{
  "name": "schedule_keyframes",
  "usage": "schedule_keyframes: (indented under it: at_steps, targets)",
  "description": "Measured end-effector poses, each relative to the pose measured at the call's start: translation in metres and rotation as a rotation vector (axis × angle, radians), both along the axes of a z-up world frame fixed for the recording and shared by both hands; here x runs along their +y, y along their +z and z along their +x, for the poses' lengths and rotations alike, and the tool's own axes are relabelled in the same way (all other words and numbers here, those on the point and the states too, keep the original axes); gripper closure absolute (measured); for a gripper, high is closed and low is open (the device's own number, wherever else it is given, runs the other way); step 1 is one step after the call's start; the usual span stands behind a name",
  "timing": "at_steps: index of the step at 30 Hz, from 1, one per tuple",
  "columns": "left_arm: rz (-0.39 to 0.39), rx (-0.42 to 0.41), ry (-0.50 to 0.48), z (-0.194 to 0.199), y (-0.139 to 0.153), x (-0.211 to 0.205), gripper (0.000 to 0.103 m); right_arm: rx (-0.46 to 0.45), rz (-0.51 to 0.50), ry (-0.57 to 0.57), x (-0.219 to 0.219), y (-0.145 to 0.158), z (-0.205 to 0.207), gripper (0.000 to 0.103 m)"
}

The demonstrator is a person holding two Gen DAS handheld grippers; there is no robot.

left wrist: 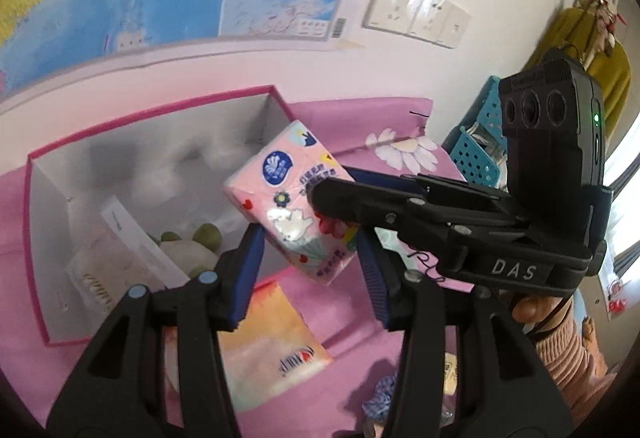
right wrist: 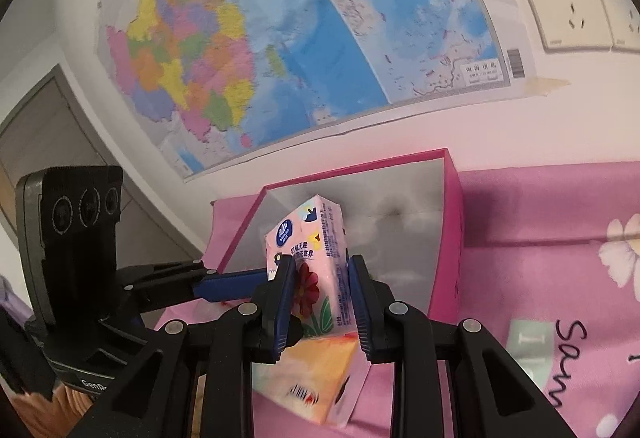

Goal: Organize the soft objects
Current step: 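Drop the floral tissue pack into the pink box with the right tool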

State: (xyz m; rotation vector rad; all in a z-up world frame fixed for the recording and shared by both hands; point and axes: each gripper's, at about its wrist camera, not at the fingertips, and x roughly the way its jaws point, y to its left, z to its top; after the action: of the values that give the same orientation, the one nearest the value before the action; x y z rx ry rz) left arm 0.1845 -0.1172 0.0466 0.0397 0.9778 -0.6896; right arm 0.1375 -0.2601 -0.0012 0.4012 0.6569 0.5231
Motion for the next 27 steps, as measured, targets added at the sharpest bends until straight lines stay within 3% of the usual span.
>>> schedule_keyframes:
  at_steps: [9,17,22,24,27]
  targets:
    - [0.0,0.088,0.033,0.031,-0.028,0.0,0.054,0.095,0.014,-0.022,-0.002,-0.028,0.037,0.076]
    - [0.054,0.052,0.064,0.03,-0.028,-0.001,0.048,0.12,-0.013,-0.071,-0.002,-0.033,0.042,0.076]
    - [0.069,-0.045,0.038,0.005,-0.012,0.005,0.047,0.086,-0.018,-0.084,-0.005,-0.022,0.022,0.066]
    - [0.078,-0.093,0.011,-0.014,-0.003,0.007,0.042,0.056,-0.031,-0.046,-0.003,-0.013,0.002,0.061]
    - [0.061,-0.124,-0.037,-0.044,0.005,0.011,0.025,0.016,-0.063,0.016,0.0,-0.001,-0.034,0.049]
